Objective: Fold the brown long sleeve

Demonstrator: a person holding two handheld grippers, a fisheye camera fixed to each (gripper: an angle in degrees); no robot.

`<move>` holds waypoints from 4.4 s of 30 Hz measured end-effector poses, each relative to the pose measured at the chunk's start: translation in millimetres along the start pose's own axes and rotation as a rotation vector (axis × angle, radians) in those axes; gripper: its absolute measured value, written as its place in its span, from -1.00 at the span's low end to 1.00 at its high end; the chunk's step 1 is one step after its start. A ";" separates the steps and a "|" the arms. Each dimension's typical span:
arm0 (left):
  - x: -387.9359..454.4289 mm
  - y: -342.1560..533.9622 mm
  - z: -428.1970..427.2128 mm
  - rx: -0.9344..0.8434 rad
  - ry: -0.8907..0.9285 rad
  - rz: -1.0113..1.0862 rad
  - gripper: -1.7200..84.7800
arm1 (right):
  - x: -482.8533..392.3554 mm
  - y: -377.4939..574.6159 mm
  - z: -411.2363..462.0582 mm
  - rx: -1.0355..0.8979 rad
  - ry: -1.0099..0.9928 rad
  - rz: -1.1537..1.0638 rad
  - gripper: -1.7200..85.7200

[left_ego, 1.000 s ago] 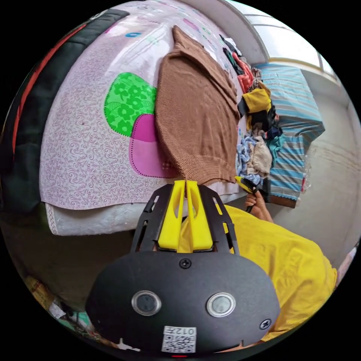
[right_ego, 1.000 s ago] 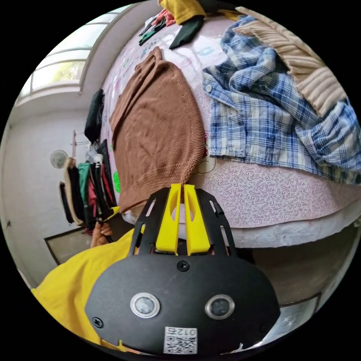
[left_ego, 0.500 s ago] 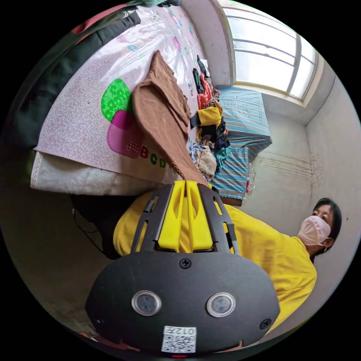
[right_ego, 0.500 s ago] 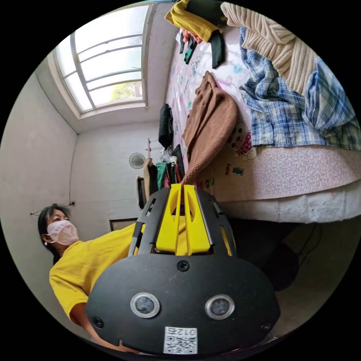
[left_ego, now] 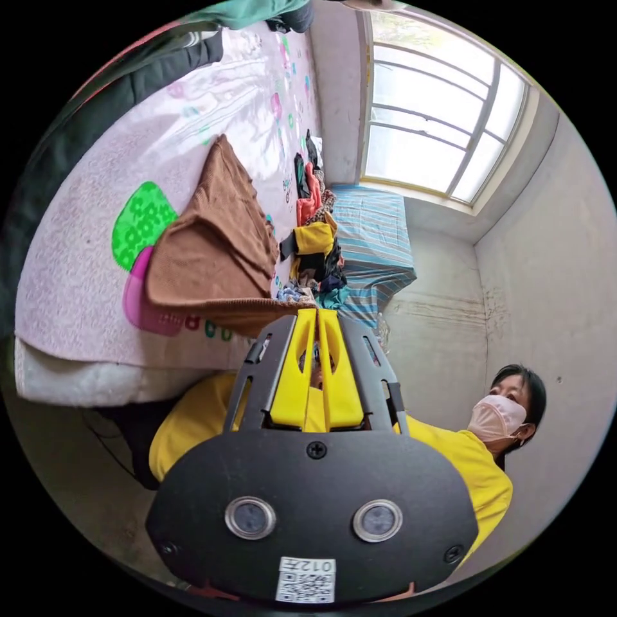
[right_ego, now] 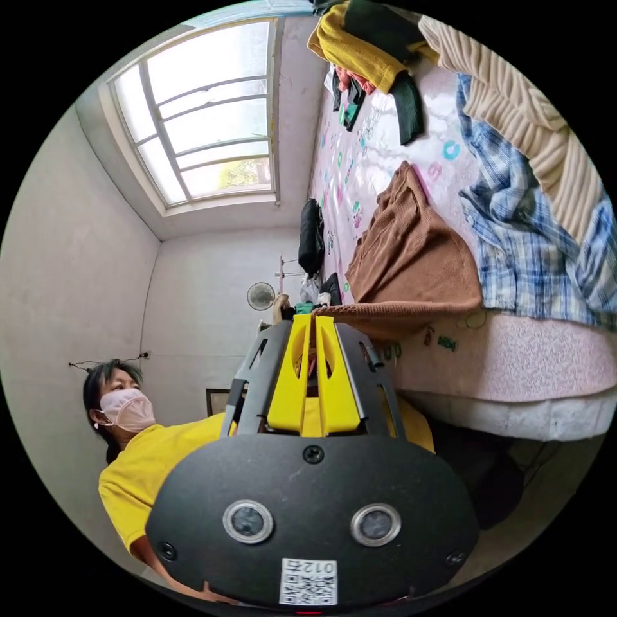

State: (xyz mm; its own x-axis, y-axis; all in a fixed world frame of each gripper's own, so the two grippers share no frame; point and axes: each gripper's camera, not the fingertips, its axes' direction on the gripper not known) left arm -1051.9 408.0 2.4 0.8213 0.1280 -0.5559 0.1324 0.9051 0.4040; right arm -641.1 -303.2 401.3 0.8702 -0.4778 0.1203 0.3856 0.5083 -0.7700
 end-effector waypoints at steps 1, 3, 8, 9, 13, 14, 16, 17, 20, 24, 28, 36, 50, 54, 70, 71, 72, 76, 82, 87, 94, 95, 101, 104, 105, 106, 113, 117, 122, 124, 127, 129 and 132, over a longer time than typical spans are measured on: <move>0.5 -6.8 1.4 0.003 0.003 0.000 -0.95 | -0.3 -6.9 1.8 0.004 -0.002 0.002 -0.93; 0.9 -34.7 7.3 0.006 0.014 -0.008 -0.95 | -1.0 -36.3 10.0 0.013 -0.003 0.013 -0.93; -4.2 -94.9 22.0 -0.006 0.022 -0.047 -0.95 | -2.2 -102.8 31.9 0.012 0.032 0.033 -0.93; -6.8 -111.7 26.3 -0.007 0.016 -0.065 -0.95 | -1.6 -121.8 40.0 0.005 0.045 0.039 -0.93; -15.5 -166.8 41.0 -0.004 -0.017 -0.114 -0.95 | 7.1 -185.7 70.1 -0.019 0.084 0.074 -0.92; -18.6 -186.8 46.7 -0.005 -0.028 -0.123 -0.94 | 11.4 -209.0 81.8 -0.024 0.100 0.082 -0.92; -25.7 -216.6 54.9 0.007 -0.052 -0.149 -0.94 | 20.9 -245.4 101.8 -0.038 0.121 0.097 -0.92; -32.5 -235.9 60.9 0.014 -0.072 -0.168 -0.94 | 29.5 -269.4 116.5 -0.049 0.152 0.109 -0.92; -58.4 -274.9 74.6 0.067 -0.161 -0.236 -0.93 | 64.1 -321.7 152.8 -0.065 0.233 0.166 -0.91; -91.1 -287.2 85.2 0.153 -0.054 -0.315 -0.89 | 117.4 -347.1 183.7 -0.065 0.289 0.300 -0.87; -62.4 -275.6 72.0 0.160 -0.123 -0.144 -0.87 | 108.6 -330.7 171.2 -0.005 0.268 0.198 -0.82; -36.9 -160.4 100.6 -0.192 -0.659 -0.059 -0.79 | 87.0 -199.0 136.8 -0.138 0.682 0.027 -0.78; -48.5 -107.6 169.8 -0.209 -0.840 -0.036 -0.80 | 146.1 -141.3 151.1 -0.029 0.641 0.144 -0.77; -42.7 -106.6 185.1 -0.235 -0.873 -0.017 -0.87 | 153.5 -141.9 158.4 -0.023 0.659 0.149 -0.84; 0.6 -67.8 171.3 -0.218 -0.763 -0.009 -0.95 | 117.4 -129.5 112.9 -0.061 0.564 0.100 -0.92; -2.6 -61.7 170.7 -0.237 -0.783 -0.026 -0.95 | 119.3 -123.4 112.5 -0.096 0.573 0.109 -0.92; -6.8 -55.4 171.9 -0.250 -0.811 -0.038 -0.95 | 125.0 -116.3 113.9 -0.131 0.589 0.127 -0.92; -18.6 -36.6 184.5 -0.310 -0.984 -0.091 -0.94 | 148.7 -94.6 125.0 -0.232 0.642 0.183 -0.92; 42.9 2.9 222.2 -0.229 -1.209 0.128 -0.92 | 163.4 -87.4 105.3 -0.170 0.565 0.236 -0.92; 114.6 45.0 368.0 -0.450 -1.223 0.601 -0.84 | 166.1 -96.6 87.4 -0.144 0.466 0.290 -0.92; 148.8 126.6 569.8 -0.727 -1.200 1.142 -0.75 | 177.8 -95.8 72.4 -0.093 0.332 0.399 -0.91; 148.3 141.6 595.2 -0.766 -1.196 1.208 -0.75 | 178.3 -95.1 69.4 -0.085 0.316 0.409 -0.91; 135.6 193.5 672.8 -0.818 -1.330 1.376 -0.75 | 183.0 -94.1 58.9 -0.091 0.280 0.416 -0.91; 131.0 212.1 694.2 -0.790 -1.419 1.453 -0.79 | 186.9 -93.6 59.8 -0.109 0.260 0.411 -0.90; 128.7 216.9 701.6 -0.778 -1.464 1.470 -0.82 | 188.2 -93.0 61.4 -0.118 0.253 0.407 -0.90; 127.6 218.5 704.8 -0.769 -1.487 1.473 -0.83 | 188.8 -92.8 62.6 -0.124 0.250 0.404 -0.90; 149.3 203.4 689.9 -0.686 -1.383 1.270 -0.94 | 193.0 -123.7 50.1 -0.131 0.365 0.215 -0.83; 154.6 191.6 671.0 -0.639 -1.338 1.191 -0.95 | 214.4 -173.9 63.4 -0.144 0.389 0.119 -0.76; 151.2 187.2 665.5 -0.644 -1.313 1.130 -0.96 | 229.5 -221.4 112.0 -0.193 0.476 -0.003 -0.70; 148.6 187.7 663.5 -0.645 -1.307 1.121 -0.96 | 236.6 -229.6 131.0 -0.214 0.504 -0.031 -0.69; 143.2 187.9 659.1 -0.649 -1.300 1.103 -0.96 | 251.9 -234.8 161.0 -0.257 0.544 -0.050 -0.70; 140.0 187.4 654.2 -0.645 -1.294 1.094 -0.96 | 259.6 -232.8 179.9 -0.287 0.650 -0.075 -0.77; 138.4 185.1 646.1 -0.639 -1.288 1.084 -0.96 | 268.7 -230.4 183.9 -0.291 0.685 -0.070 -0.88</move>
State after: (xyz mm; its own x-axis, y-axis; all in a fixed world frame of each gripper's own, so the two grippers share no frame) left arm -555.2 331.2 469.6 0.3004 0.6271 0.7187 -0.6576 0.6820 -0.3202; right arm -439.7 -417.0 726.2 0.4235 -0.8900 -0.1690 0.2540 0.2957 -0.9209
